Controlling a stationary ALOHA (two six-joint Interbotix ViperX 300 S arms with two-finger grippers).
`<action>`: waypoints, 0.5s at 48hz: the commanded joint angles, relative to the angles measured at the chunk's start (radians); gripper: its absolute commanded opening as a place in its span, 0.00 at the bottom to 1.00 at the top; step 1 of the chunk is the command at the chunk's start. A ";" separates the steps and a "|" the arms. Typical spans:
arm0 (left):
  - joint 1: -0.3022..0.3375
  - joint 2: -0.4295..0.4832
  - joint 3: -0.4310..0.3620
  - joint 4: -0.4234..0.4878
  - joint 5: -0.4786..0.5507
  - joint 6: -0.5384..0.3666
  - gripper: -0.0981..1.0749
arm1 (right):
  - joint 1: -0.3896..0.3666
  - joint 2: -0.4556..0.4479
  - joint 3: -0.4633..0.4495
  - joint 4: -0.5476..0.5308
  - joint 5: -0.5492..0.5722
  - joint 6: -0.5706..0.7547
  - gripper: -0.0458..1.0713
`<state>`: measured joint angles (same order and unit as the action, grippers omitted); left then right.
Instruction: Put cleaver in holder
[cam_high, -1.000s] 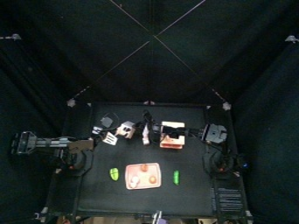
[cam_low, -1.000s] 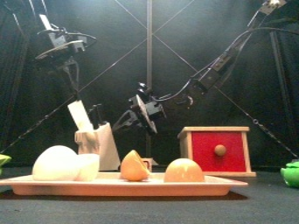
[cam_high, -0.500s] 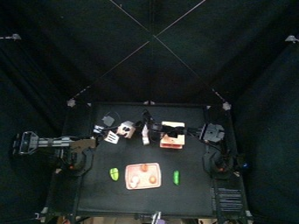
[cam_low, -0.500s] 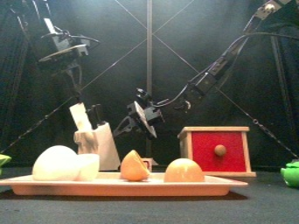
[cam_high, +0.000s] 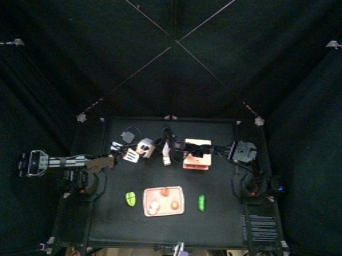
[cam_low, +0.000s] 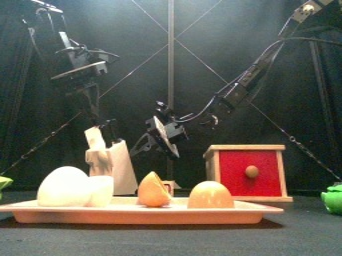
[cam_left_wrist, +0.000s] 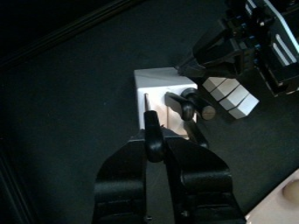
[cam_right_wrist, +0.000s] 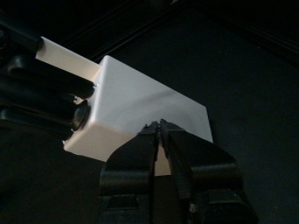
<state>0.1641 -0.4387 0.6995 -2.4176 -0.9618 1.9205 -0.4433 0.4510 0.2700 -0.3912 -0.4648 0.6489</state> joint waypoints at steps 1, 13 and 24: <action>0.005 0.000 -0.021 0.020 0.009 0.000 0.46 | 0.002 -0.021 -0.021 0.000 -0.003 -0.002 0.52; 0.006 0.000 -0.021 0.040 0.017 -0.003 0.73 | 0.003 -0.021 -0.020 -0.002 -0.003 -0.003 0.52; 0.003 -0.003 -0.020 0.066 0.028 -0.003 0.92 | 0.003 -0.028 -0.017 -0.002 -0.005 -0.002 0.52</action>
<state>0.1657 -0.4372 0.6995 -2.3685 -0.9419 1.9190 -0.4403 0.4510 0.2700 -0.3927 -0.4648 0.6489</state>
